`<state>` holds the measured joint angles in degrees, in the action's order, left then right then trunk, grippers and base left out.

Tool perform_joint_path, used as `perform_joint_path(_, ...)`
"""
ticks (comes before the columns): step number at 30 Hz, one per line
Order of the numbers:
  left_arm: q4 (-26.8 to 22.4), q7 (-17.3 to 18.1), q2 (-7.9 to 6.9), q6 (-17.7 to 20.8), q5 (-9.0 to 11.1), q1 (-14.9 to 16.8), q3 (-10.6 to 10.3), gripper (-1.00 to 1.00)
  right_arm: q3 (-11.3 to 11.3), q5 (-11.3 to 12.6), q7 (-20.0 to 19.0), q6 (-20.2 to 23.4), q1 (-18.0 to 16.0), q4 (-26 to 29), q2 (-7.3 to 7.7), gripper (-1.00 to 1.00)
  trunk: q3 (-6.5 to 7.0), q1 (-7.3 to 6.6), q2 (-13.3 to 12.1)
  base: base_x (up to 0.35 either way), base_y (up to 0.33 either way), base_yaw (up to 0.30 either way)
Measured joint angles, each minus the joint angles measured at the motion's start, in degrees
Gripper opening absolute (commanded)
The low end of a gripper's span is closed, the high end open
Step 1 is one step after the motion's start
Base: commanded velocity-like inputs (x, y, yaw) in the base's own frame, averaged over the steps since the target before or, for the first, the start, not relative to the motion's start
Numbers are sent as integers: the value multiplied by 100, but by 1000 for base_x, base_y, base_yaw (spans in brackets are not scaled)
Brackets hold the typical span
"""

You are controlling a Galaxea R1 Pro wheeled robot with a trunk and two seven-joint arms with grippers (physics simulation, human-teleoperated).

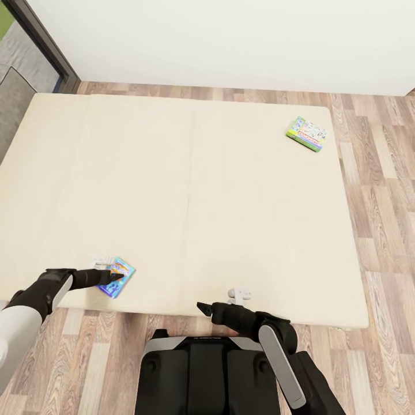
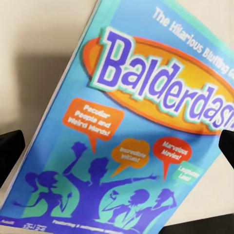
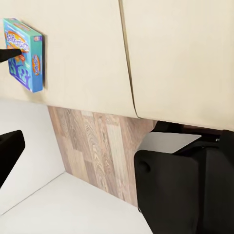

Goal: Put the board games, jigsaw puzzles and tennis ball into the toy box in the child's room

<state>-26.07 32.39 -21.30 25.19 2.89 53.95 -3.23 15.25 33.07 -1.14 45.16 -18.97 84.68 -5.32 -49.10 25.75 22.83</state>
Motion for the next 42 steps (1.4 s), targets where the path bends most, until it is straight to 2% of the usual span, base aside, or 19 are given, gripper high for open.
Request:
perform_joint_path(6, 61, 0, -19, 4, -54, 0, 1, 100, 0, 0, 2, 0, 0, 0, 9, 100, 0, 0, 0, 0, 0, 0)
perform_joint_path(12, 84, -6, -8, 8, -347, 0, -7, 100, 0, 0, -1, 0, 0, 0, 15, 100, 0, 0, 0, 0, 0, 0)
perform_joint_path(18, 92, 19, 8, 14, -458, 1, 1, 100, -2, 2, -4, 0, 0, 3, 22, 100, 0, 0, 0, 0, 0, 0)
perform_joint_path(22, 93, 110, 20, 18, -484, 0, 12, 100, -3, 1, -5, 0, 0, 3, 24, 100, 0, 0, 0, 0, 0, 0)
perform_joint_path(30, 94, 537, 28, 17, -494, 0, 27, 100, -6, 4, -5, 0, 0, 0, 26, 100, 0, 0, 0, 0, 0, 0)
perform_joint_path(42, 94, 631, 34, 12, -487, 0, 36, 100, -3, 6, -3, 0, 0, 0, 22, 100, 0, 0, 0, 0, 0, 0)
